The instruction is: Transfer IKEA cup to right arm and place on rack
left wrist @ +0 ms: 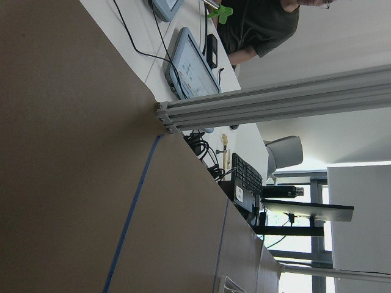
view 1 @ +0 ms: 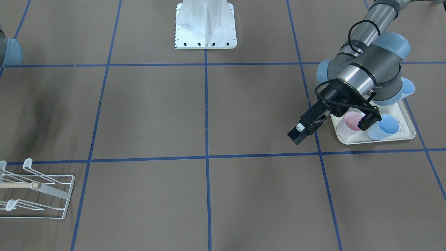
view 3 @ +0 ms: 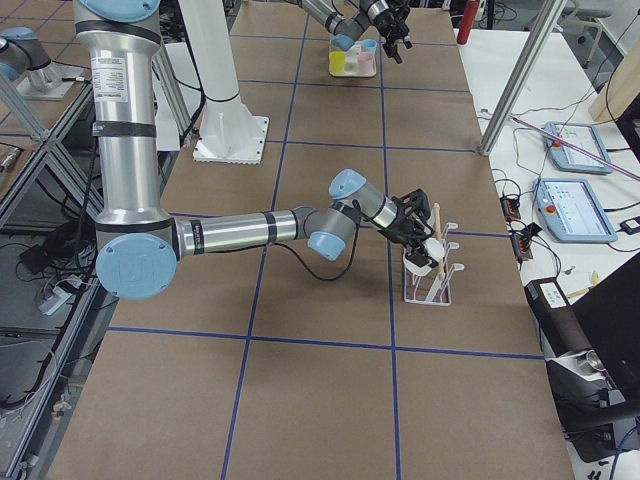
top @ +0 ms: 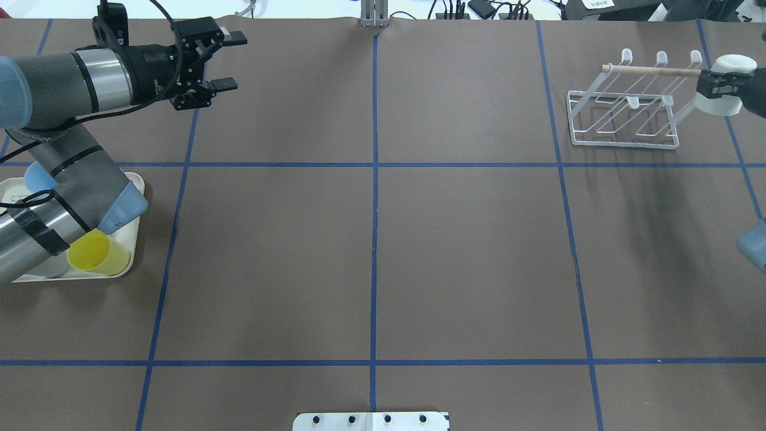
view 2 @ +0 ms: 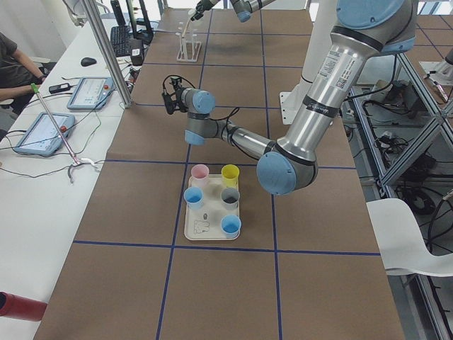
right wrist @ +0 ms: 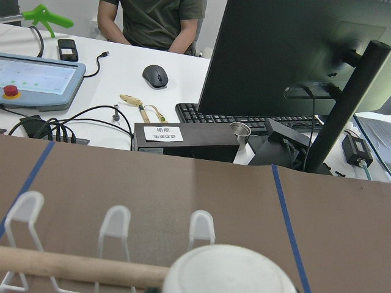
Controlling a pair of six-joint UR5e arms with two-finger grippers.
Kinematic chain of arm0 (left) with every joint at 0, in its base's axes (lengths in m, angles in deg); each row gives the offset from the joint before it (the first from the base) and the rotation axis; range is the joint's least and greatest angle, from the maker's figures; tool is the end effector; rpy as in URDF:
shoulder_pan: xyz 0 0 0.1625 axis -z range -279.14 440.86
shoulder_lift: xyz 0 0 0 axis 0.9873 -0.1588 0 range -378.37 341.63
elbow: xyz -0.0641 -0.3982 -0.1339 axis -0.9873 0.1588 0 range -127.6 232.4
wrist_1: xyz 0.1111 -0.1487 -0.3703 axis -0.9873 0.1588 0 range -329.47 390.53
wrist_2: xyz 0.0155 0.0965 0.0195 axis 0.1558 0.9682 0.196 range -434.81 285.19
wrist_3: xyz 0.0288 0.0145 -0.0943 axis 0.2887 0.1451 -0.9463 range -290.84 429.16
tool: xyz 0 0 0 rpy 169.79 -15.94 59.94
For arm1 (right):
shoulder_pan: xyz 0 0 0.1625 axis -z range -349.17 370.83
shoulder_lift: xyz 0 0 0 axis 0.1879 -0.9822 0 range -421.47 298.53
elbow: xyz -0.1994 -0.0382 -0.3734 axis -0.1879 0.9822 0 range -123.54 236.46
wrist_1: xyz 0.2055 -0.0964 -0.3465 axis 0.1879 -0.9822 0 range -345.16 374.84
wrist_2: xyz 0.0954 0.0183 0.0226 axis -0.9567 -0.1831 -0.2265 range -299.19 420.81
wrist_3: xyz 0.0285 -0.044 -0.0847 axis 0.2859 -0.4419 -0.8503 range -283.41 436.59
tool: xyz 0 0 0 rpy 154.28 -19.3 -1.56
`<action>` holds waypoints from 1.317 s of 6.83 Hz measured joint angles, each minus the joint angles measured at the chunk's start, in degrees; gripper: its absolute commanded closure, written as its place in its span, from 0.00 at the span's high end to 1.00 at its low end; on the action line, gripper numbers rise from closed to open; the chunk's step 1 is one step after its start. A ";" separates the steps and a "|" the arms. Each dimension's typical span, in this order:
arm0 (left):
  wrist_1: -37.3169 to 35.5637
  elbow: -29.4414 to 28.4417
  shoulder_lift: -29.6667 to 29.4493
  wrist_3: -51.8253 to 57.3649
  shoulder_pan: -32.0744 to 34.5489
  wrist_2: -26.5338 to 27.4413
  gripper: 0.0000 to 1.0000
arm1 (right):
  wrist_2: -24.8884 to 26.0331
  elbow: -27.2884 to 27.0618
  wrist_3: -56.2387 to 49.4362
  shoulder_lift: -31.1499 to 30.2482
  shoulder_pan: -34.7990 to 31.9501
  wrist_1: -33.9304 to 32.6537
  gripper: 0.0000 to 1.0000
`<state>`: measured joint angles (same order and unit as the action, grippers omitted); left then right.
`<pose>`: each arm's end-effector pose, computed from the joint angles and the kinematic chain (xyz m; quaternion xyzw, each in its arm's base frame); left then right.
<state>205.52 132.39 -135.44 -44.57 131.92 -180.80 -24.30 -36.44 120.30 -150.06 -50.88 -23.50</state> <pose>0.3208 -0.5652 0.3083 0.0968 0.7688 -0.2924 0.5605 -0.1309 -0.5423 0.5308 0.4014 -0.2451 0.1382 0.8716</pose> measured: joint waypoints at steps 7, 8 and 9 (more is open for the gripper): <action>0.00 0.00 0.00 -0.16 0.00 0.16 1.00 | 0.39 0.45 -0.26 0.07 0.61 0.03 0.99; 0.00 0.00 0.00 -0.17 0.00 0.17 1.00 | 0.36 0.65 -0.23 0.01 0.62 0.20 0.99; 0.00 0.00 0.00 -0.17 0.00 0.17 1.00 | 0.32 0.94 -0.23 -0.04 0.62 0.50 0.99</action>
<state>205.52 132.39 -135.43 -44.75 131.93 -180.63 -23.97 -35.50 120.07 -150.11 -50.26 -23.00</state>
